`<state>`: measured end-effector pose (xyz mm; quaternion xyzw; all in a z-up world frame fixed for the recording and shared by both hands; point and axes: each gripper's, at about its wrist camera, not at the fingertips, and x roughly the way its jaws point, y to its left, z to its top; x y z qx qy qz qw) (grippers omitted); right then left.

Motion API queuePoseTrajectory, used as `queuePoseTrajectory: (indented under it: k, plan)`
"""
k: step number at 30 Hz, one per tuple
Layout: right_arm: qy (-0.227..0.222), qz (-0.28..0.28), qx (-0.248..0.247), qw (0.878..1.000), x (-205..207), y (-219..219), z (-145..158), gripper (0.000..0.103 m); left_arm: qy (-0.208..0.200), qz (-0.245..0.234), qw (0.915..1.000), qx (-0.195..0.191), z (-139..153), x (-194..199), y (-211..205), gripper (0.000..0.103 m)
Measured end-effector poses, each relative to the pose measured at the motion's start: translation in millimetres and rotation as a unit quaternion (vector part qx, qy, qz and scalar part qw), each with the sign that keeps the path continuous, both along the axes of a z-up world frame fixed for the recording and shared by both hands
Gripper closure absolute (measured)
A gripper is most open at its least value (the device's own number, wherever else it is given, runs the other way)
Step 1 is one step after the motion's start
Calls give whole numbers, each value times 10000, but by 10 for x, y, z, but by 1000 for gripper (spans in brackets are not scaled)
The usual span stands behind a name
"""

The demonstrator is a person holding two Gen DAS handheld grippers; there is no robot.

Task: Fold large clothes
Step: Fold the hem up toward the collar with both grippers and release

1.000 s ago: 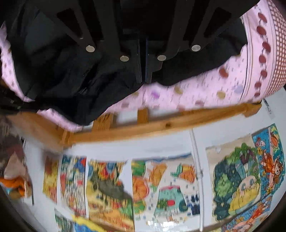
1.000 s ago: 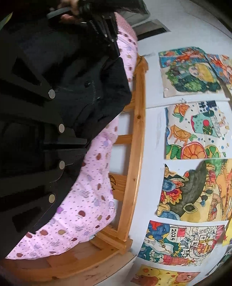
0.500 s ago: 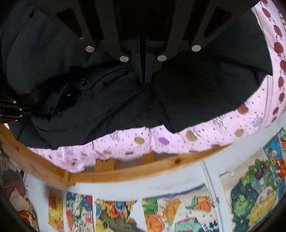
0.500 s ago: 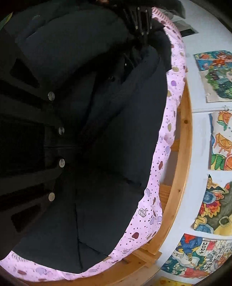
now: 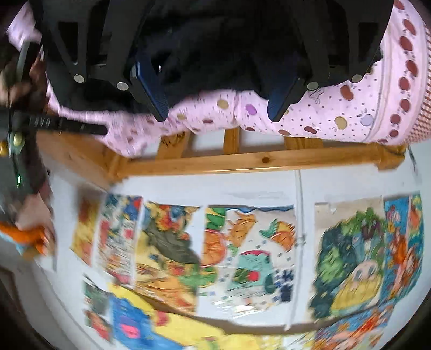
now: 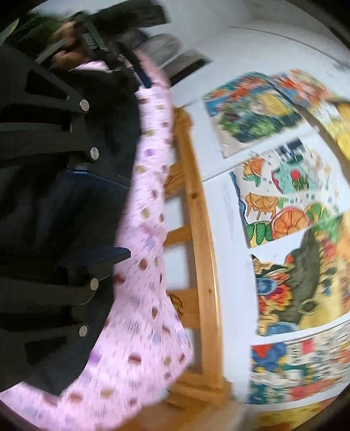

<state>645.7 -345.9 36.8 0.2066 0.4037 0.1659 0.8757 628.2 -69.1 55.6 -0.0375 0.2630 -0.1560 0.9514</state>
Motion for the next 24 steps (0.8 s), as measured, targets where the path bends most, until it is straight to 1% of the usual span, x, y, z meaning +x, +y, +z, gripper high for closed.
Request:
queuePoseTrajectory:
  k: [1,2,4,5,6,7,8,9,10,11,12,13,14,15,17,19,21,24]
  plan:
    - [117,67,111,9998,54,102,-62,63,114,86,9999,-47,-17,78,-4,28]
    - [232,188,115,9995,109,189,-126,63,246,167,9995,-74,-53,159,-3,29]
    - [281,569,-195,9978,122,410,-196,67,441,203,9988,-80,-157,267,-40,29]
    - [262,783,-363,9959,59,501,-237,75,503,127,9986,-64,-213,284,-68,30]
    - [240,1002,-572,9930,-1,592,-260,80,545,-52,9985,-23,-267,287,-109,33]
    - [234,1154,-743,9903,-48,647,-278,82,569,-330,9978,31,-311,271,-154,51]
    - [222,1377,-1040,9847,-133,726,-313,85,618,-570,9964,103,-341,265,-190,61]
    - [201,1546,-1228,9801,-191,764,-331,86,738,-902,9929,225,-388,245,-250,77]
    - [208,1683,-1361,9761,-246,791,-353,86,896,-1270,9871,380,-454,215,-318,85]
    - [255,1808,-1500,9717,-306,810,-382,86,1041,-1565,9805,565,-523,180,-383,87]
    - [314,1871,-1596,9688,-351,812,-412,86,1162,-1786,9735,833,-608,140,-447,91]
    - [389,1909,-1659,9667,-368,803,-437,86,1296,-1934,9652,1195,-724,97,-512,93]
    - [535,1952,-1726,9640,-393,787,-501,86,1366,-2009,9611,1314,-768,85,-534,93]
    - [657,1983,-1764,9619,-408,766,-567,86,1576,-2123,9539,1417,-854,94,-559,94]
    - [864,2023,-1815,9585,-377,719,-716,89,1794,-2229,9482,1382,-925,139,-565,95]
    - [1079,1998,-1672,9594,-315,692,-894,90,1947,-2313,9422,1446,-1008,199,-599,95]
    - [1233,1895,-1451,9632,-228,677,-1025,91,2011,-2282,9381,1657,-1108,233,-671,95]
    - [1327,1869,-1463,9623,-184,715,-1233,94,2073,-2188,9333,1951,-1310,272,-794,95]
